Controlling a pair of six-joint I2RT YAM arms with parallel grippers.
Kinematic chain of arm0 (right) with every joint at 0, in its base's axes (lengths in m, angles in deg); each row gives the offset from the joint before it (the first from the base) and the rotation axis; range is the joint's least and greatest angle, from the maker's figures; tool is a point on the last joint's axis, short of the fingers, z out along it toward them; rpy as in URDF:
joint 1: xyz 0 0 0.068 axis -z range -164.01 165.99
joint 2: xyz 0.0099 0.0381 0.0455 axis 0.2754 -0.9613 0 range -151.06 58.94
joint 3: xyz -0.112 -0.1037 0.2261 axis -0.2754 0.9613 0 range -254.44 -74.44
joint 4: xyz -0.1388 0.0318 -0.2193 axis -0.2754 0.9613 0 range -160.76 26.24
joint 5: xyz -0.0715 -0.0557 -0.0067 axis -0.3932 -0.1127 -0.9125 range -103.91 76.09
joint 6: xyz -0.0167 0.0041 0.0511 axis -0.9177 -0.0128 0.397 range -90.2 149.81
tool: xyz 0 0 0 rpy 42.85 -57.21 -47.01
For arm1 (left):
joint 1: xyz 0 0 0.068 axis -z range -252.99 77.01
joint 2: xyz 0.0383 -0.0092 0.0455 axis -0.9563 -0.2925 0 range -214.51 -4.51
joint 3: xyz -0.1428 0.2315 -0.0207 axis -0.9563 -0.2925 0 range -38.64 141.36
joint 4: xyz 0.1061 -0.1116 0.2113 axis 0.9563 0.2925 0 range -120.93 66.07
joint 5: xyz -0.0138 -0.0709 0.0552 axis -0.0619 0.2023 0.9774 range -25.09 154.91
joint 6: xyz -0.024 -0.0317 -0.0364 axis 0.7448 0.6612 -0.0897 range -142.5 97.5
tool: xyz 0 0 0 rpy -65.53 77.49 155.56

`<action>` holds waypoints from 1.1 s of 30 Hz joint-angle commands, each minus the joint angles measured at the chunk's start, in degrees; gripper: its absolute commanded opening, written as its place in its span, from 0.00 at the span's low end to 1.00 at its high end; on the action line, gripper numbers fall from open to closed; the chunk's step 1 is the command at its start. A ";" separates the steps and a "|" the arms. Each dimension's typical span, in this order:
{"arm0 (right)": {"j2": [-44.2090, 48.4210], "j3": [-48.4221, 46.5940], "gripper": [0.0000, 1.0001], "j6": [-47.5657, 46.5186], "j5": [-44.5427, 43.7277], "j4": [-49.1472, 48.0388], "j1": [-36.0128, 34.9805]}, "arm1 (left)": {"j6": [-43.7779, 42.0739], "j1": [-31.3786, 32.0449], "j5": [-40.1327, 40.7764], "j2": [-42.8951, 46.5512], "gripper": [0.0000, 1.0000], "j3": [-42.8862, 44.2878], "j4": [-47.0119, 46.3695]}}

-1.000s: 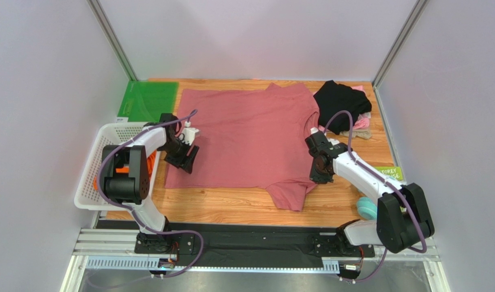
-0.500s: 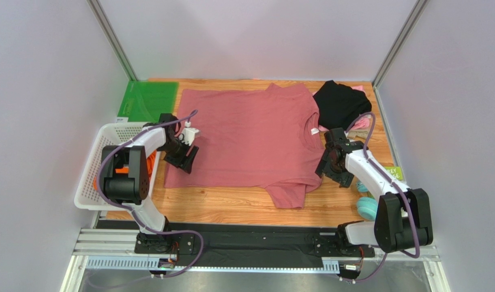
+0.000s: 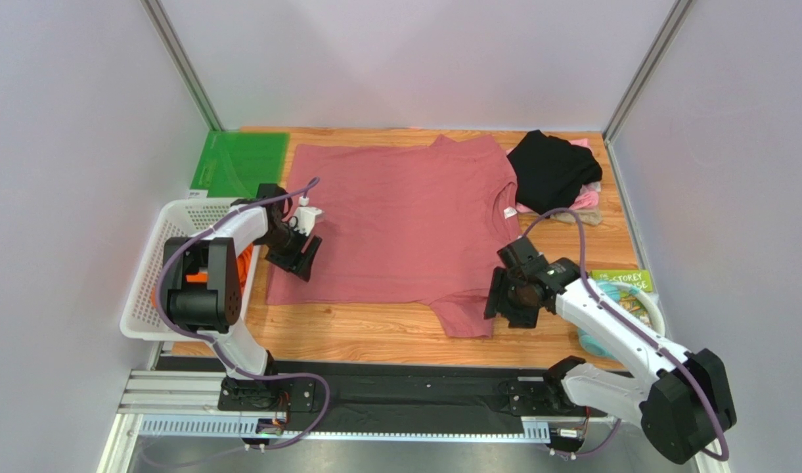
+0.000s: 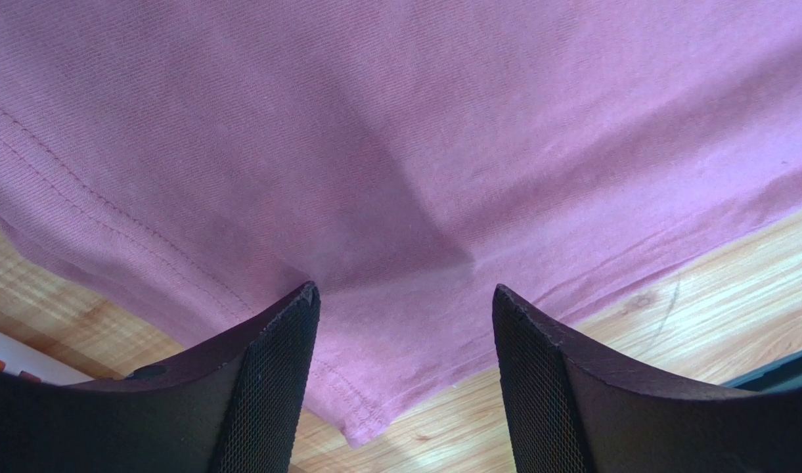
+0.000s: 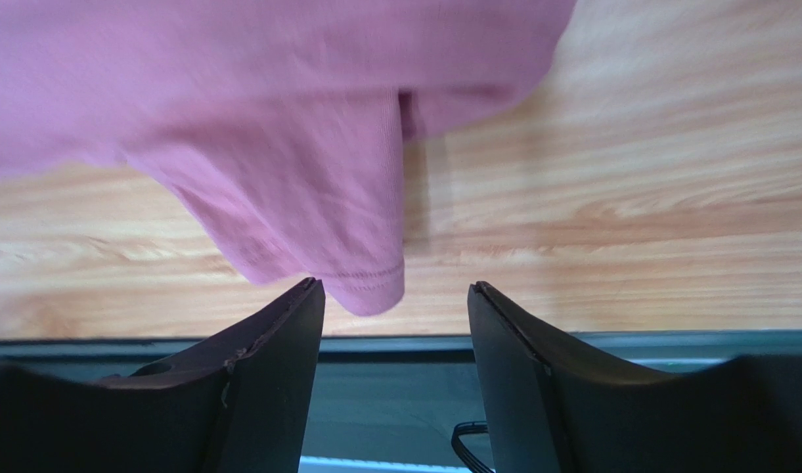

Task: Fold and stack the t-shirts
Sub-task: Flatten out the tshirt

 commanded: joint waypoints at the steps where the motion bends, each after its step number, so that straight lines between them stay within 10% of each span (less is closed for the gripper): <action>1: -2.17 4.55 0.57 6.12 3.45 -2.99 -4.81 | -1.57 -0.42 -1.57 3.50 0.72 -0.16 1.14; 17: -13.78 -3.87 0.30 3.14 -1.82 -6.96 -9.65 | -1.74 -0.42 -1.48 3.32 0.71 -0.16 1.58; 22: -15.19 -8.87 0.00 2.52 -1.56 -6.34 -10.80 | -1.66 -0.42 -1.48 3.06 0.71 -0.42 1.32; 30: -25.97 -24.00 0.07 -5.55 6.00 -4.76 -14.31 | -1.48 -0.42 -1.83 2.44 0.71 -0.07 1.23; 33: -29.67 -26.37 0.37 -7.23 6.54 -4.76 -14.49 | -1.39 -0.42 -1.83 2.53 0.71 -0.16 1.15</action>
